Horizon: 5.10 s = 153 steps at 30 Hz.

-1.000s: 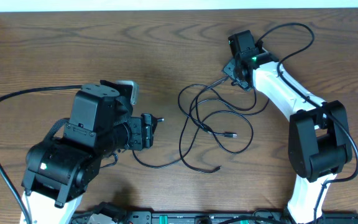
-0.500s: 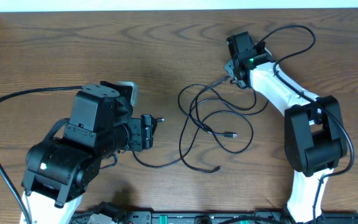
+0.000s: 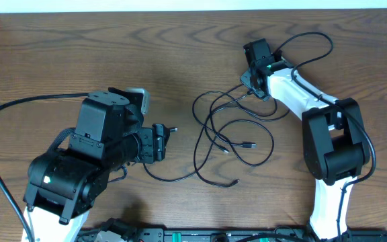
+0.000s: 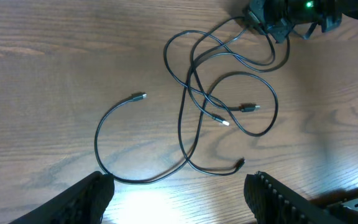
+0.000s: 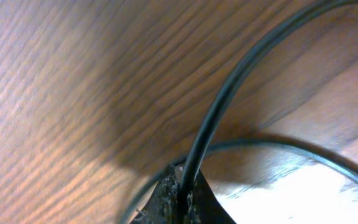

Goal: Untangle cables

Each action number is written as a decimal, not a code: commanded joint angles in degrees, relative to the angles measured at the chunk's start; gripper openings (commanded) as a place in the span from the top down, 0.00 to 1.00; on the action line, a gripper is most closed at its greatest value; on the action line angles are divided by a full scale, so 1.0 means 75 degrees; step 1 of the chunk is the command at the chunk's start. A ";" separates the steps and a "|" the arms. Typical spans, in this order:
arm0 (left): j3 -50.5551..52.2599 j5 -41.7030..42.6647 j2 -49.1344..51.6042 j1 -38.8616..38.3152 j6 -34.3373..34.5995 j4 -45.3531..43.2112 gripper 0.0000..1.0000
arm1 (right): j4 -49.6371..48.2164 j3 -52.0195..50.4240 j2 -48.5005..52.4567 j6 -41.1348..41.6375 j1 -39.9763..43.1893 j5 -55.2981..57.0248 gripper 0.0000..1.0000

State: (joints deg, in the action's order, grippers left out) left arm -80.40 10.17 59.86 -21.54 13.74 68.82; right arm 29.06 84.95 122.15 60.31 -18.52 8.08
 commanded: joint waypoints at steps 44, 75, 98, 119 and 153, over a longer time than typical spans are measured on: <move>-0.0125 0.0787 0.0201 0.0017 -0.0219 0.0105 0.27 | 0.0507 0.1078 -0.8752 -0.4497 0.0221 -0.1734 0.99; 0.0149 0.4360 0.5208 -0.1475 -0.3258 -0.2897 0.17 | 0.0778 0.1174 -0.8821 -0.5170 0.0221 -0.1804 0.99; 0.0149 0.3809 0.7265 -0.2011 -0.2130 -0.5820 0.27 | 0.1478 0.1174 -0.8821 -0.5482 0.0221 -0.1813 0.99; 0.0079 0.3987 0.2923 0.2419 -0.1361 -0.3657 0.93 | 0.2168 0.1172 -0.8775 -0.5625 0.0221 -0.1131 0.99; 0.0087 0.7495 0.1134 0.5607 -0.2291 -0.2372 0.92 | -0.1839 0.1172 -0.4774 -0.4220 0.0128 -0.7192 0.99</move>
State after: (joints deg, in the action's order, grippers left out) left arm -79.53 59.18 67.26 24.38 -0.93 52.05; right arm 18.26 92.95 83.85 23.11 -17.08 -27.94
